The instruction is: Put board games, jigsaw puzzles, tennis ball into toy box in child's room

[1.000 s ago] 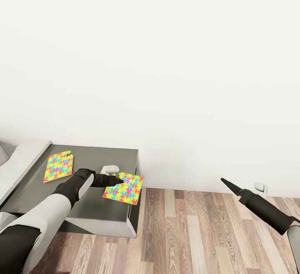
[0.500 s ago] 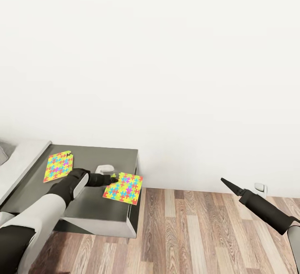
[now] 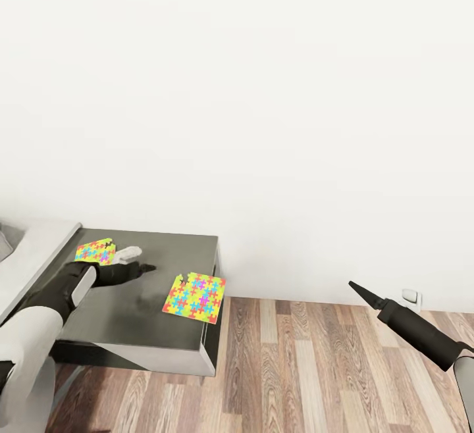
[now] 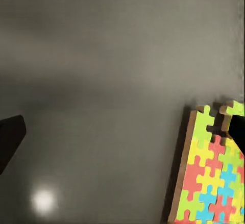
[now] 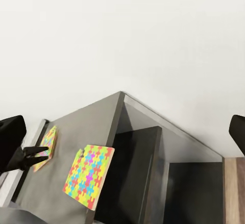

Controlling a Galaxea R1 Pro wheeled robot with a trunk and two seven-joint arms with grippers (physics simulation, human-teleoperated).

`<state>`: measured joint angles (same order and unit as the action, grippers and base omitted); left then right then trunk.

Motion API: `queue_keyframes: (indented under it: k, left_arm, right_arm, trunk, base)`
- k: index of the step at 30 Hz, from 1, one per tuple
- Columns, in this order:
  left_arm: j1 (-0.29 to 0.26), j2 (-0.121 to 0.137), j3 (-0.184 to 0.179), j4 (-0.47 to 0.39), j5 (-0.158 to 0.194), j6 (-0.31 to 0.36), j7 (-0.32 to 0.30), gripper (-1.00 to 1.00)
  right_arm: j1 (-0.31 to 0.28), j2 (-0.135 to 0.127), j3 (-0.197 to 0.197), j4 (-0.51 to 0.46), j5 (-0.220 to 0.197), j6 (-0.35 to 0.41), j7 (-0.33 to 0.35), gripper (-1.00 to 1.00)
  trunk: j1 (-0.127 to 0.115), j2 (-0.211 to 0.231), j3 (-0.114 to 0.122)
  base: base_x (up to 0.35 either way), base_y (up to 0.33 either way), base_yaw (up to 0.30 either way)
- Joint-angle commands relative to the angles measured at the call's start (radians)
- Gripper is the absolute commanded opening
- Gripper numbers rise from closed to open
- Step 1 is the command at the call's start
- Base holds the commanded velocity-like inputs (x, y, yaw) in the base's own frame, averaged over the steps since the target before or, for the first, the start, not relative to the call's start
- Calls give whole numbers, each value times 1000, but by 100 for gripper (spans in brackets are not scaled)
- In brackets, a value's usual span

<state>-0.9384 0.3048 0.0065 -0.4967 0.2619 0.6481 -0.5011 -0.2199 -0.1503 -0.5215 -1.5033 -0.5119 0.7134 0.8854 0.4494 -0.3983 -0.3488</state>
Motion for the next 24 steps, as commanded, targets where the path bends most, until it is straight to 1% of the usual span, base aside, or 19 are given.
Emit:
queue_keyframes:
  k: [1,2,3,4,5,6,7,8,9,10,12,14,15,16,19,20,21,23,24]
  left_arm:
    - [0,17,14,-6,4,16,-64,100]
    - [1,30,22,-9,3,26,-139,100]
    - [2,36,25,-11,3,31,-180,100]
    - [4,47,29,-12,1,36,-267,100]
    - [5,53,31,-13,0,39,-313,100]
    - [7,63,32,-13,-2,42,-405,100]
    - [9,69,32,-14,-3,43,-451,100]
    - [11,78,33,-14,-4,44,-540,100]
    - [14,84,33,-14,-5,44,-624,100]
    - [17,86,33,-15,-6,44,-663,100]
    - [28,90,31,-17,-6,45,-796,100]
    - [35,90,26,-27,-5,47,-888,100]
    - [36,90,25,-31,-5,47,-907,100]
    - [38,89,23,-37,-5,48,-939,100]
    - [42,84,20,-49,-5,49,-1018,100]
    - [43,84,19,-53,-5,49,-1032,100]
    - [45,83,14,-62,-4,49,-1062,100]
    - [55,82,-7,-90,-3,50,-1070,100]
    - [63,81,-18,-107,-2,52,-1070,100]
  right_arm:
    - [-1,0,-1,0,-3,6,1,100]
    - [0,1,0,-1,-3,6,1,100]
    - [-1,1,0,-1,-3,6,1,100]
    - [0,1,0,-1,-3,6,1,100]
    - [-1,1,0,-1,-3,6,1,100]
    - [-1,1,0,-1,-3,6,1,100]
    - [0,1,0,-1,-3,6,0,100]
    - [0,2,0,-1,-3,6,0,100]
    - [0,2,0,-1,-3,6,-2,100]
    - [0,2,0,-2,-3,6,-4,100]
    - [0,4,13,-1,-3,4,-10,100]
    - [0,4,66,2,-1,2,-18,100]
    - [-1,4,83,3,-1,1,-22,100]
    - [0,5,119,5,0,-2,-36,100]
    - [0,6,221,7,-6,-37,-141,100]
    - [0,6,238,8,-8,-44,-164,100]
    - [0,9,278,12,-11,-54,-210,100]
    - [-6,35,357,33,-16,-67,-285,100]
    - [-11,54,385,54,-16,-72,-309,100]
  trunk:
    - [1,-2,-2]
    - [1,-2,-2]
    - [1,-2,-2]
    - [1,-2,-2]
    - [1,-2,-2]
    - [1,-2,-2]
    - [1,-2,-2]
    - [1,-2,-1]
    - [1,-2,-1]
    - [1,-2,0]
    - [1,-2,3]
    - [1,-2,6]
    - [1,-2,7]
    - [1,-2,9]
    - [1,-2,14]
    - [1,-2,15]
    - [1,-2,17]
    - [1,-2,20]
    - [1,-2,22]
  base:
    - [0,0,0]
    - [0,0,0]
    - [0,0,0]
    - [0,0,0]
    - [0,0,0]
    - [0,0,0]
    - [0,0,0]
    - [0,0,0]
    - [0,0,0]
    - [0,0,0]
    - [0,0,0]
    - [0,0,0]
    - [0,0,0]
    - [0,0,0]
    - [0,0,0]
    - [0,0,0]
    - [0,0,0]
    - [0,0,0]
    - [0,0,0]
